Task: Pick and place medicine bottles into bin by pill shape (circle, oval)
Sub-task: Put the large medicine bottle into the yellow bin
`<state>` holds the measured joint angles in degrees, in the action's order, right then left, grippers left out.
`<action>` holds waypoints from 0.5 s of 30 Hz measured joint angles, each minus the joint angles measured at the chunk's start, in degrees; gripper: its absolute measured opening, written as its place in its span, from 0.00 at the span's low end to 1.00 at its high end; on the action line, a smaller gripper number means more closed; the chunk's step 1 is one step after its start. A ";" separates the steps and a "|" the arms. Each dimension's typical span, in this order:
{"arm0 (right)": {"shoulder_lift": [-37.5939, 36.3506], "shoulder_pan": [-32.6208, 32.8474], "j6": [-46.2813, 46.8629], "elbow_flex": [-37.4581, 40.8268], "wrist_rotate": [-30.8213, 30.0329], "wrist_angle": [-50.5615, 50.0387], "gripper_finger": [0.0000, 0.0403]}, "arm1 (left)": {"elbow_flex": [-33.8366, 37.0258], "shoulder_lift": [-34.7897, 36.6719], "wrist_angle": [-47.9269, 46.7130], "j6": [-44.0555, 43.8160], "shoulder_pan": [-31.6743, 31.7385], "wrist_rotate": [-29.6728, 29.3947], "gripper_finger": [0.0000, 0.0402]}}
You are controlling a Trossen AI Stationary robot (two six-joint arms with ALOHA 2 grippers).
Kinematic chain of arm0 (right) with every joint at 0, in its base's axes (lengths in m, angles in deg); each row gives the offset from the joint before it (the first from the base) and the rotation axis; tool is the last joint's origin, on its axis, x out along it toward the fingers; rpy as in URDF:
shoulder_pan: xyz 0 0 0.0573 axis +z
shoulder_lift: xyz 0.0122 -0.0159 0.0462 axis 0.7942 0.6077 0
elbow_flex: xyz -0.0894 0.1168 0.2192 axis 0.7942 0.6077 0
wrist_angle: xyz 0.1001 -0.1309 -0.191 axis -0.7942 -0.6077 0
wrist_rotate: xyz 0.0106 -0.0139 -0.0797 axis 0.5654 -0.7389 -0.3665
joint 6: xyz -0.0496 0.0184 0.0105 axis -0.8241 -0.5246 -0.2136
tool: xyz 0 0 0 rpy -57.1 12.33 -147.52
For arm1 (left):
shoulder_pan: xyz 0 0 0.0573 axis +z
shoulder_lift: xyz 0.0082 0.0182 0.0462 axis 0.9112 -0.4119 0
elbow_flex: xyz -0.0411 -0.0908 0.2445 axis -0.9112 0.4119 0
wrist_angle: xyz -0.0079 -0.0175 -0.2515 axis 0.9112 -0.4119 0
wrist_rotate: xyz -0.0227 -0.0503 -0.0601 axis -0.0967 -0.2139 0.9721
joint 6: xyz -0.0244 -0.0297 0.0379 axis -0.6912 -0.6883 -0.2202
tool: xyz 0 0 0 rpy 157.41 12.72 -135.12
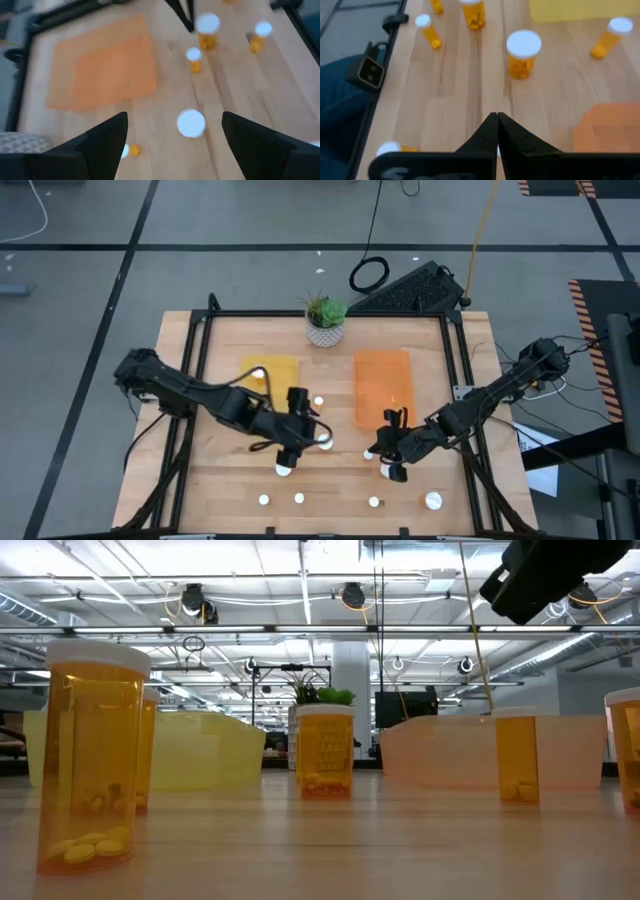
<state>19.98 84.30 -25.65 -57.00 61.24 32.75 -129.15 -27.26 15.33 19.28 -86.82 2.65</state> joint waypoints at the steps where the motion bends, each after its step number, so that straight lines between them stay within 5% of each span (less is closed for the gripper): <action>1: 0.00 0.00 0.02 0.00 0.81 -0.64 0.00 | -1.49 -1.34 -0.91 0.00 0.07 0.63 0.82; 15: -2.33 1.11 0.27 0.00 3.63 -3.37 0.00 | -10.04 -15.73 -10.13 2.26 2.01 5.75 0.82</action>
<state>17.65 85.41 -25.37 -57.00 64.87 29.38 -139.19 -42.99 5.21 21.54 -84.81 8.40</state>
